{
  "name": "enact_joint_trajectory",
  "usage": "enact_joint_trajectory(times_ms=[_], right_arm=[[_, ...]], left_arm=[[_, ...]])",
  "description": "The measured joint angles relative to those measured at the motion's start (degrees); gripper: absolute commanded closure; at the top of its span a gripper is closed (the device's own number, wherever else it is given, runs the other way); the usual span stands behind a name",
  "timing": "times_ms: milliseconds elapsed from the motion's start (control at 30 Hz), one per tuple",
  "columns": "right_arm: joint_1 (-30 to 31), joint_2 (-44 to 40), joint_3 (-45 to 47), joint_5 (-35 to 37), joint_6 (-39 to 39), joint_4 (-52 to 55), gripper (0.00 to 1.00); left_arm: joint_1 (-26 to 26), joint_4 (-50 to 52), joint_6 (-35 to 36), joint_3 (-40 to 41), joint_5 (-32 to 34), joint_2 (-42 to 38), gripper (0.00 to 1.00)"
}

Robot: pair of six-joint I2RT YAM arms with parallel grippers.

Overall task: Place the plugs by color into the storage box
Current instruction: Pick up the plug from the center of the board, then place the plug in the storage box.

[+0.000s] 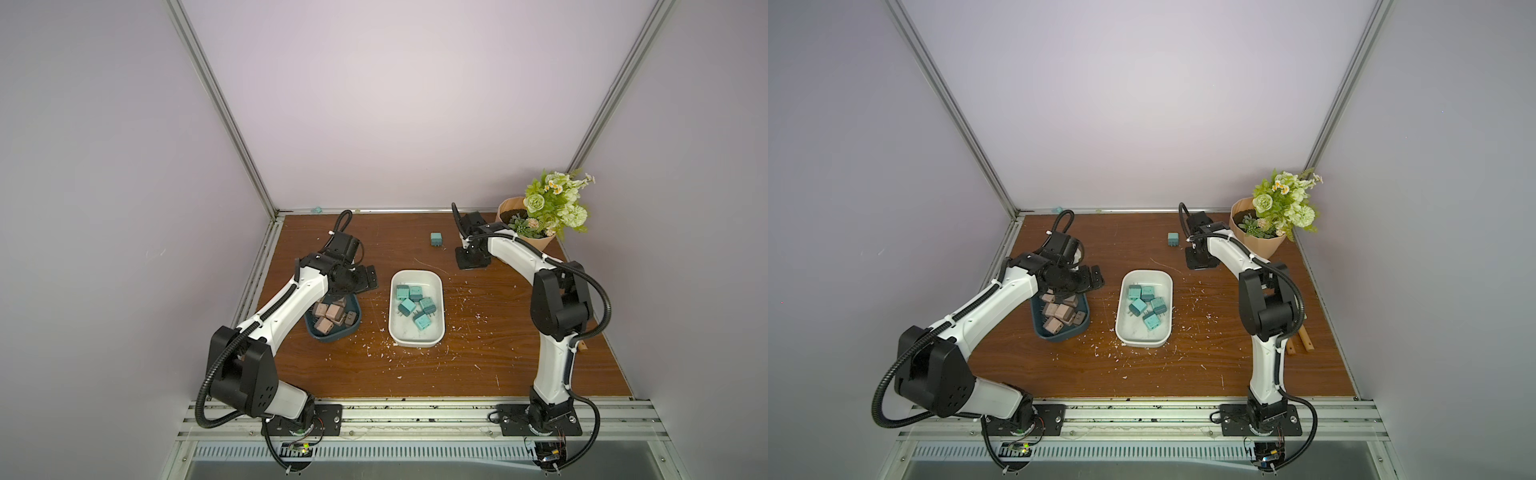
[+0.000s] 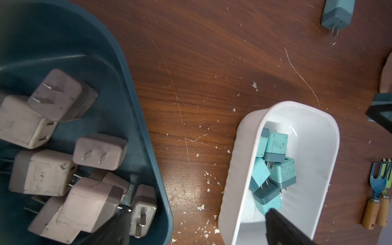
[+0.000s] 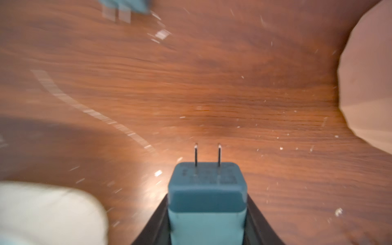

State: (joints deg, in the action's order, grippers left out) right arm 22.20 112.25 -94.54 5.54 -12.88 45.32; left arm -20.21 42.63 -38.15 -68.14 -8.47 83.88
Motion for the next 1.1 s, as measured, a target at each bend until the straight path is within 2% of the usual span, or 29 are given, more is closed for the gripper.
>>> enact_joint_trajectory(times_ms=[233,400,500,767,1100], right_arm=[[13.2,-11.7,5.3,-1.6,-2.8,0.2,0.55],[22.4,-13.3,12.1,-4.5,-5.4,-0.6,0.55],[25.9,-13.3,15.3,-5.9,-6.0,-0.9,0.55],[30.8,-9.9,17.6,-7.9,-5.4,-4.7,0.55],[31.7,-3.1,17.6,-9.5,-2.7,-8.2,0.55]], left_arm=[[0.0,-0.1,0.5,-1.6,0.7,1.0,0.0],[0.1,-0.1,1.0,-2.1,0.8,2.1,0.0],[0.1,-0.1,1.3,-2.3,1.0,2.1,0.0],[0.1,0.0,1.3,-2.3,1.1,2.1,0.0],[0.1,0.0,1.1,-0.9,1.1,1.9,0.0]])
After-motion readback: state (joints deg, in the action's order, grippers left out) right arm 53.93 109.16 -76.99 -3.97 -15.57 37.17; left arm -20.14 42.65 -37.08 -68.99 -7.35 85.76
